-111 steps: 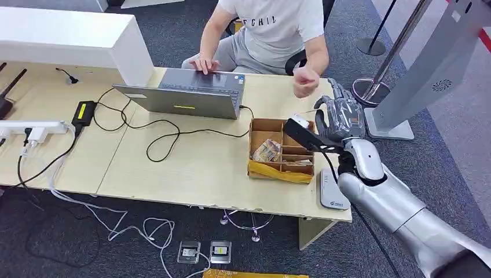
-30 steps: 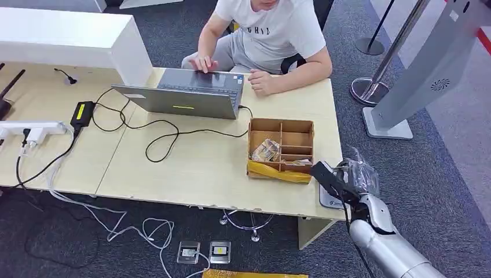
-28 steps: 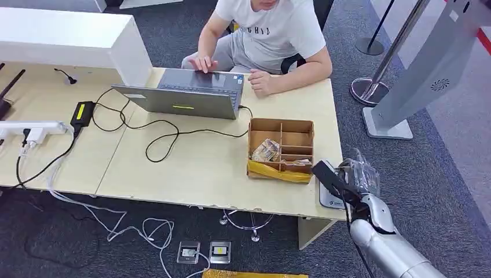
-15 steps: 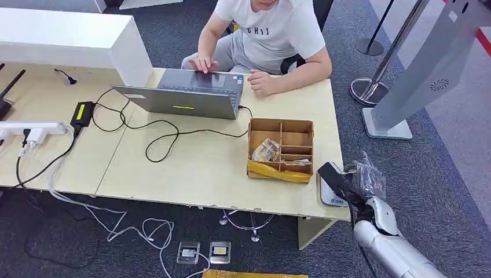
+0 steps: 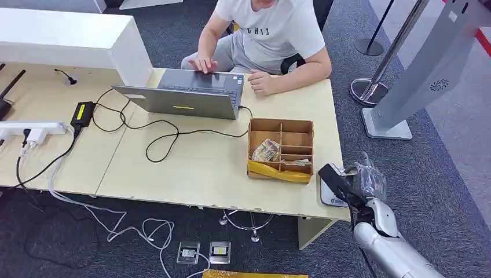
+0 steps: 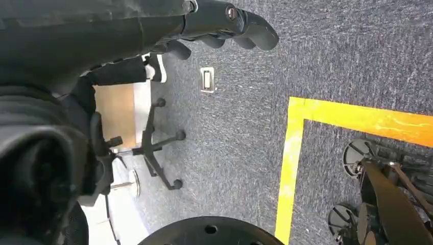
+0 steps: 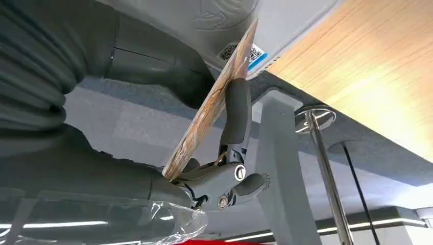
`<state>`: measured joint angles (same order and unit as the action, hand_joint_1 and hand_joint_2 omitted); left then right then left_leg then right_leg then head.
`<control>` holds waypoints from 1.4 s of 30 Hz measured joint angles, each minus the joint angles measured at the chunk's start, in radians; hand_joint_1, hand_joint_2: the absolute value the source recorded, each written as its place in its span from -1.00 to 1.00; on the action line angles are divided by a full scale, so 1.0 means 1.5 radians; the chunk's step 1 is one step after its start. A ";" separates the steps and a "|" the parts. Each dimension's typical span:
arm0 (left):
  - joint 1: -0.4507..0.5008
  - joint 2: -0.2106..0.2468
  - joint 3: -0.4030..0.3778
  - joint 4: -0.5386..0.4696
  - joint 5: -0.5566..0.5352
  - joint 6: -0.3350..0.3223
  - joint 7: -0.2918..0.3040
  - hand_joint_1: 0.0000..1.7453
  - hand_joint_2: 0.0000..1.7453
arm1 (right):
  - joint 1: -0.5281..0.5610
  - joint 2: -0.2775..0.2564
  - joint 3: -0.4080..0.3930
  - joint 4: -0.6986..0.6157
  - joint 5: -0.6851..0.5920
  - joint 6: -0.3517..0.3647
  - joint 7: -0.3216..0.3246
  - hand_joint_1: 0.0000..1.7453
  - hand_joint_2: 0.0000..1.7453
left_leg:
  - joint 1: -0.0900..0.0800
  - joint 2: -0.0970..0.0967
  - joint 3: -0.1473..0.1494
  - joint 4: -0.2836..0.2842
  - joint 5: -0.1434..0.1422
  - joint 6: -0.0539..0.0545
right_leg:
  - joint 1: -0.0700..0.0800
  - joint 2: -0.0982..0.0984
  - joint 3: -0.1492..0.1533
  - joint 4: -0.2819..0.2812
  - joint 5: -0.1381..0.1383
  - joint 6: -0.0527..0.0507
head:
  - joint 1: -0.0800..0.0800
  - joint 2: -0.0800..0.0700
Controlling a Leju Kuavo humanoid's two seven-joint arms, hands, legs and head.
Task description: Pass the card to the sensor for recognition and then transmit it.
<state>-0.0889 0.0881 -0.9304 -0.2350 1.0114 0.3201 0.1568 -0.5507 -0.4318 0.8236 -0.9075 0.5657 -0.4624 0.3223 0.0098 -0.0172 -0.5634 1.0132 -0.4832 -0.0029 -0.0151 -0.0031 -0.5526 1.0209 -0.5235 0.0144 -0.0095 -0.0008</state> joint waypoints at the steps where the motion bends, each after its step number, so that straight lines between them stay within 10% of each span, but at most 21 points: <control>1: 0.000 0.000 0.000 0.000 0.010 -0.002 -0.004 -1.00 -1.00 | 0.000 0.000 -0.002 -0.001 0.001 -0.005 0.000 1.00 1.00 | 0.000 0.000 0.000 0.000 0.000 0.000 | 0.000 0.000 0.000 0.000 0.000 0.000 | 0.000 0.000; 21: 0.000 0.001 -0.016 0.002 0.007 -0.012 -0.010 -1.00 -1.00 | 0.000 -0.020 -0.058 -0.205 0.019 -0.039 0.012 1.00 1.00 | 0.000 0.000 -0.001 0.000 0.000 0.000 | 0.000 0.000 0.000 0.000 0.000 0.000 | 0.000 0.000; 29: -0.001 0.001 -0.022 0.002 0.008 -0.020 -0.014 -1.00 -1.00 | -0.057 -0.028 -0.061 -0.302 -0.019 0.033 0.011 1.00 1.00 | 0.000 0.000 -0.001 0.000 0.000 0.000 | 0.000 0.000 0.000 0.000 0.000 0.000 | 0.000 0.000; 42: -0.007 0.001 -0.039 0.002 0.010 -0.025 -0.027 -1.00 -1.00 | -0.126 0.056 0.021 -0.261 -0.058 0.069 -0.037 1.00 1.00 | 0.001 0.000 -0.002 0.000 0.000 0.000 | 0.001 0.000 -0.001 0.000 0.000 0.000 | 0.000 0.000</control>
<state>-0.0999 0.0889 -0.9888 -0.2323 1.0269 0.2823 0.1156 -0.7395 -0.3476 0.8552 -1.2993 0.4788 -0.3593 0.2663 0.0109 -0.0175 -0.5658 1.0131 -0.4829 -0.0031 -0.0139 -0.0032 -0.5534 1.0215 -0.5232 0.0143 -0.0095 -0.0008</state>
